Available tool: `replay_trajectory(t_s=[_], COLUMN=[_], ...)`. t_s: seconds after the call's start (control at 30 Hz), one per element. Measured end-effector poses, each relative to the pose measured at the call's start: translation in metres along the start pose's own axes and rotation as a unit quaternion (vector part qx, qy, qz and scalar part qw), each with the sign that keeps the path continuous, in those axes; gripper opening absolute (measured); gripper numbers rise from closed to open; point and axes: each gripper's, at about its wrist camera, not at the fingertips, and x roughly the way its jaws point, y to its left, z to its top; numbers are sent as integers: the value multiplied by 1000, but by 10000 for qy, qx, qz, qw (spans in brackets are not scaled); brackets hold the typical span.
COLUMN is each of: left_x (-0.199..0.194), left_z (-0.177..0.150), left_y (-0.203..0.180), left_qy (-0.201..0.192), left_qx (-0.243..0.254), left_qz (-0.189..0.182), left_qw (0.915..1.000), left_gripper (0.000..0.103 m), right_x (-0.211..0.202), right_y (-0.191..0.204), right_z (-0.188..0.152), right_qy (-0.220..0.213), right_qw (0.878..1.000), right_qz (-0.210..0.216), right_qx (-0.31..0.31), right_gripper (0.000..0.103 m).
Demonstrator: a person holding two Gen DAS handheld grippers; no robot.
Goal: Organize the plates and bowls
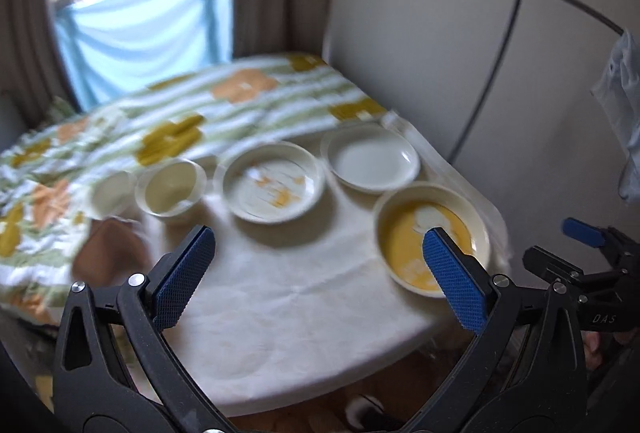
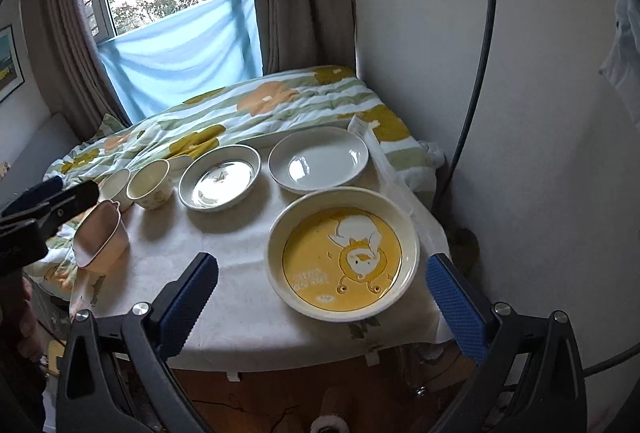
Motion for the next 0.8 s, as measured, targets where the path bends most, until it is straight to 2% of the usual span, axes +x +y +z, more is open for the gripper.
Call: replay_trajectory(t_s=[0.07,0.23,0.3,0.37,0.43,0.53,0.6,0.67,0.7,0.73,0.8], left_x=[34,115,147,175,200,220,227,233,236,238,241], left_z=[2,0,-3,-9,-16,-22,-25,-28,-29,-30,-32], left_y=[-10,-33,-40,-43,-46,-48,-51,-54,-55,-56,-56], left_qy=[342,1028,1333,1647,1961,2239,2339,2419,2470,2529,2614], left_qx=[44,330,422,485,486,468,476,477,475,469,429], left_qz=[-219,-500,-610,-669,-718,-776,-832,-874,-899,-914,-972], left_qw=[9992,9929,9883,9829,9767,9704,9675,9652,9637,9620,9594], left_gripper=[103,102,98,88,75,65,64,60,52,43,33], right_x=[17,65,85,103,119,135,145,150,152,154,155], right_y=[-22,-67,-81,-92,-101,-111,-118,-120,-121,-123,-126], right_z=[-1,-4,-2,-2,-1,1,3,4,4,4,3], right_qy=[223,701,888,1064,1201,1325,1359,1416,1451,1484,1517], right_qw=[9990,9940,9908,9881,9859,9829,9823,9813,9805,9799,9791], right_qz=[268,494,605,673,716,803,821,834,845,850,835], right_qx=[283,683,822,879,916,993,997,1004,1018,1030,1072], right_gripper=[103,102,92,79,72,60,55,46,42,32,27])
